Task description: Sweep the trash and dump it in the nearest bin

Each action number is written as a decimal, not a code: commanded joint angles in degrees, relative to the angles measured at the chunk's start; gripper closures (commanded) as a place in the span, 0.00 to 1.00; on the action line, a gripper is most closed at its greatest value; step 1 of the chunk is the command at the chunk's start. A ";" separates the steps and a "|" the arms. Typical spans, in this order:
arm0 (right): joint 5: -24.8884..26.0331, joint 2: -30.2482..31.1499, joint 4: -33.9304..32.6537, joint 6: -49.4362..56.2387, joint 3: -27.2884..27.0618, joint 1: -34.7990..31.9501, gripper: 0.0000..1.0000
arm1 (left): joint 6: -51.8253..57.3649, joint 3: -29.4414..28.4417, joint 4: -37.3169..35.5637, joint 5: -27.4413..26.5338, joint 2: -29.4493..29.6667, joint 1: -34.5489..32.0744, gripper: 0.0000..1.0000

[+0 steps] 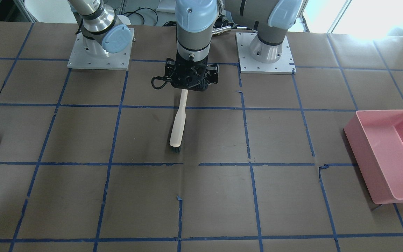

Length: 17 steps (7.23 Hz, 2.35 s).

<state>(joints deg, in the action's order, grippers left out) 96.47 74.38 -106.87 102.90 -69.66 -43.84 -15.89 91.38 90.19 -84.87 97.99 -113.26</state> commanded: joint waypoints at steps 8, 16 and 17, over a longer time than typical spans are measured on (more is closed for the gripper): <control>-2.24 0.77 2.90 -55.11 -14.26 -29.87 1.00 | 11.41 -4.64 2.18 -1.17 -8.94 17.45 0.00; -2.25 -0.89 -5.78 -103.36 -22.36 -55.71 1.00 | 12.37 -4.64 2.36 -4.69 -9.39 18.25 0.00; -2.25 -2.99 -6.76 -108.99 -22.45 -59.22 1.00 | 12.64 -4.64 2.44 -4.78 -9.39 18.25 0.00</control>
<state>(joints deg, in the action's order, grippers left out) 94.18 73.61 -111.97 1.22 -91.76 -98.88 -3.60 86.78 92.54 -89.98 88.58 -95.06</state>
